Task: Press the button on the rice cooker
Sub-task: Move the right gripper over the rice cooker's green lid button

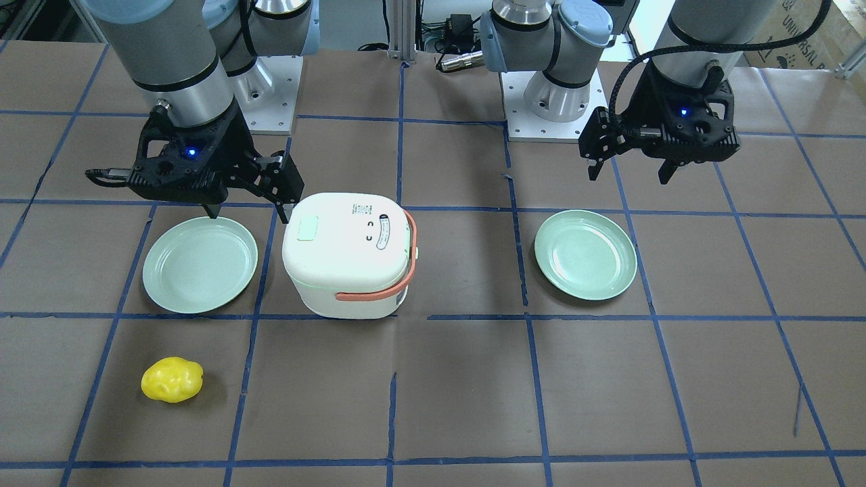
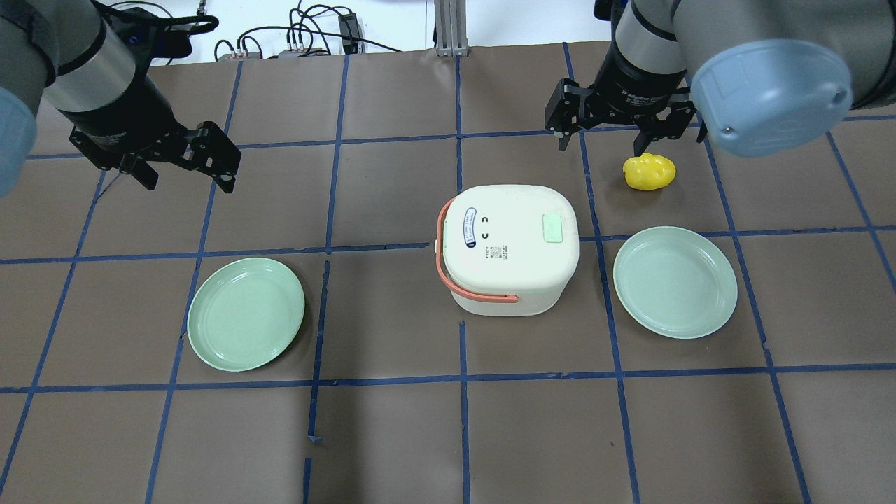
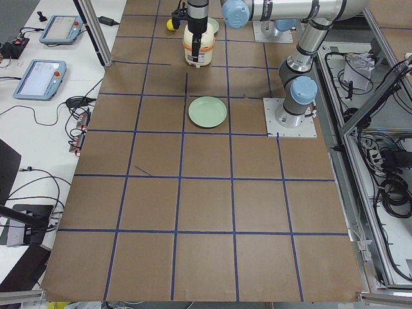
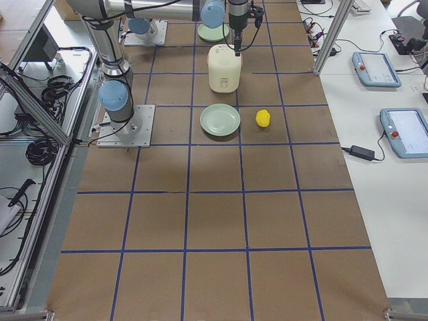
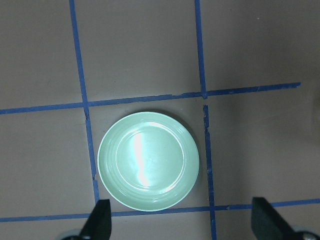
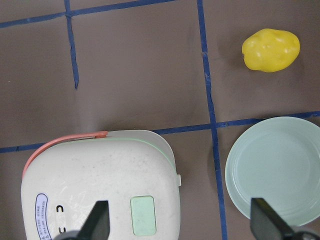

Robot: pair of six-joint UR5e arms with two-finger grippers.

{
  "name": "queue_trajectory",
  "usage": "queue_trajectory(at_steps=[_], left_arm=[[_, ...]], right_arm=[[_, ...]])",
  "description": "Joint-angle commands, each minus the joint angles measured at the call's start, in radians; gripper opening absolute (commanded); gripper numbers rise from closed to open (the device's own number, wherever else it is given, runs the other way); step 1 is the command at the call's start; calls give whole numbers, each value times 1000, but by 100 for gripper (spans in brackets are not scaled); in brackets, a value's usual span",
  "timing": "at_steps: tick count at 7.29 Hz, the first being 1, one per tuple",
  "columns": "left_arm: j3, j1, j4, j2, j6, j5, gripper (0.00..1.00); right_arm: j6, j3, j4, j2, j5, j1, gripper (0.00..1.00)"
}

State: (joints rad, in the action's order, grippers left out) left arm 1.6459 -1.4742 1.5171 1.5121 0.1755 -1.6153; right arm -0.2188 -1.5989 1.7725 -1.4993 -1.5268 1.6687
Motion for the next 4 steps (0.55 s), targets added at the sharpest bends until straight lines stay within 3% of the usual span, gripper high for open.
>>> queue_trajectory(at_steps=[1, 2, 3, 4], left_arm=[[0, 0, 0, 0, -1, 0, 100], [0, 0, 0, 0, -1, 0, 100], [0, 0, 0, -1, -1, 0, 100], [0, 0, 0, 0, -1, 0, 100]], right_arm=[[-77, -45, -5, -42, -3, 20, 97], [-80, -96, 4, -57, 0, 22, 97], [-82, -134, 18, -77, 7, 22, 77], [-112, -159, 33, -93, 13, 26, 46]])
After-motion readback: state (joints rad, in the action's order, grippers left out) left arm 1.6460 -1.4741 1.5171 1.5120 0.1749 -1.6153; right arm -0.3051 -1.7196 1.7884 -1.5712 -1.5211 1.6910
